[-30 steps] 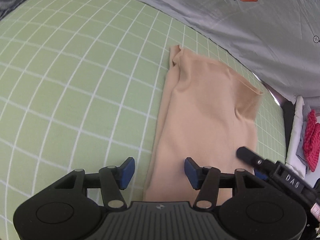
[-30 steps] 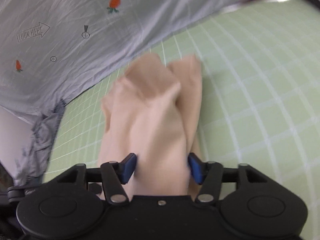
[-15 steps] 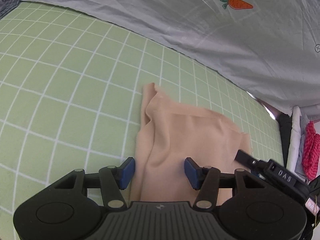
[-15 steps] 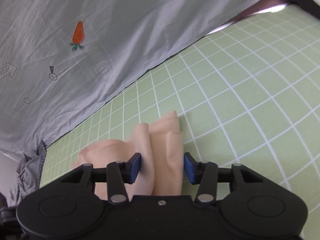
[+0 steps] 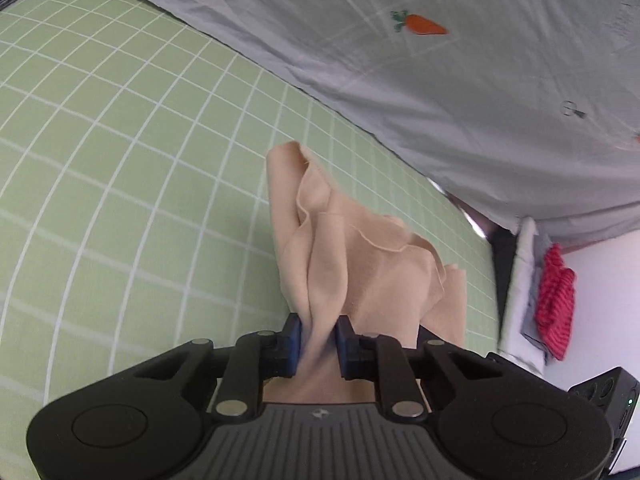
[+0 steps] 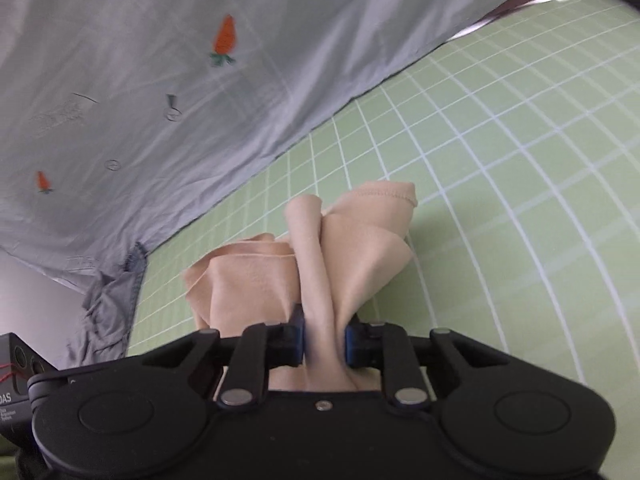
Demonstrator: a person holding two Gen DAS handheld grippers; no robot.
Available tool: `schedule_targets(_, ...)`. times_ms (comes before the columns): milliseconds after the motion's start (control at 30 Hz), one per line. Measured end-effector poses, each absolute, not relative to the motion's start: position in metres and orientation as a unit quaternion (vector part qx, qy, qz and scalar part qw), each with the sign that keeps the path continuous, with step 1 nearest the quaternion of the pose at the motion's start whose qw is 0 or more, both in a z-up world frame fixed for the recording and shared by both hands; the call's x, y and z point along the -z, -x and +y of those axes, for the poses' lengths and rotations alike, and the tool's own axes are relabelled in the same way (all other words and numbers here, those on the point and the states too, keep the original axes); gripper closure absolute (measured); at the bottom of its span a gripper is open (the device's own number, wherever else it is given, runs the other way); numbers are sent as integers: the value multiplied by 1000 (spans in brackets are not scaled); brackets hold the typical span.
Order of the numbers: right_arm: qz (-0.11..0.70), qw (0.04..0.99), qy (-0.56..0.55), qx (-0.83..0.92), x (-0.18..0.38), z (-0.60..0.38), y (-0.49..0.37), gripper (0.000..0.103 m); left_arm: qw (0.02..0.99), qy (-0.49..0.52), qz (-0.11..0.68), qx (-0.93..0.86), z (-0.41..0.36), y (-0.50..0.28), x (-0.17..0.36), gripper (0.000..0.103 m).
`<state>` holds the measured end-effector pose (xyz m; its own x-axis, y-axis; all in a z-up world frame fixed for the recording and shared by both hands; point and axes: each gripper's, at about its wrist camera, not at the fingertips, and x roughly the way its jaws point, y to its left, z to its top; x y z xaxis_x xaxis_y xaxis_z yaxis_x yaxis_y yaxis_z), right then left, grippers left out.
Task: Fold clothes
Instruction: 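Carry the bundle with both grippers onto the clothes stack and release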
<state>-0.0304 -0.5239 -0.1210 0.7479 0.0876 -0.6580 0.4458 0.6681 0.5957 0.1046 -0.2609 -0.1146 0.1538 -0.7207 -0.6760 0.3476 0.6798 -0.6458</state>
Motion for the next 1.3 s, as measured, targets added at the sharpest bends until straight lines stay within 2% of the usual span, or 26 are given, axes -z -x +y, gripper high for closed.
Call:
schedule_targets(333, 300, 864, -363, 176, 55, -489, 137, 84, 717, 136, 517, 447, -268, -18, 76, 85)
schedule_targets(533, 291, 854, -359, 238, 50, -498, 218, 84, 688, 110, 519, 495, -312, 47, 78, 85)
schedule_targets(700, 273, 844, -379, 262, 75, -545, 279, 84, 682, 90, 518, 509, -385, 108, 82, 85)
schedule_targets(967, 271, 854, -371, 245, 96, -696, 363, 85, 681, 90, 520, 508, -539, 189, 80, 88)
schedule_targets(1067, 256, 855, -372, 257, 86, -749, 385, 85, 669, 102, 539, 502, -592, 211, 75, 90)
schedule_targets(1300, 196, 879, -339, 273, 45, -849, 406, 85, 683, 65, 467, 558, -708, 236, 19, 91)
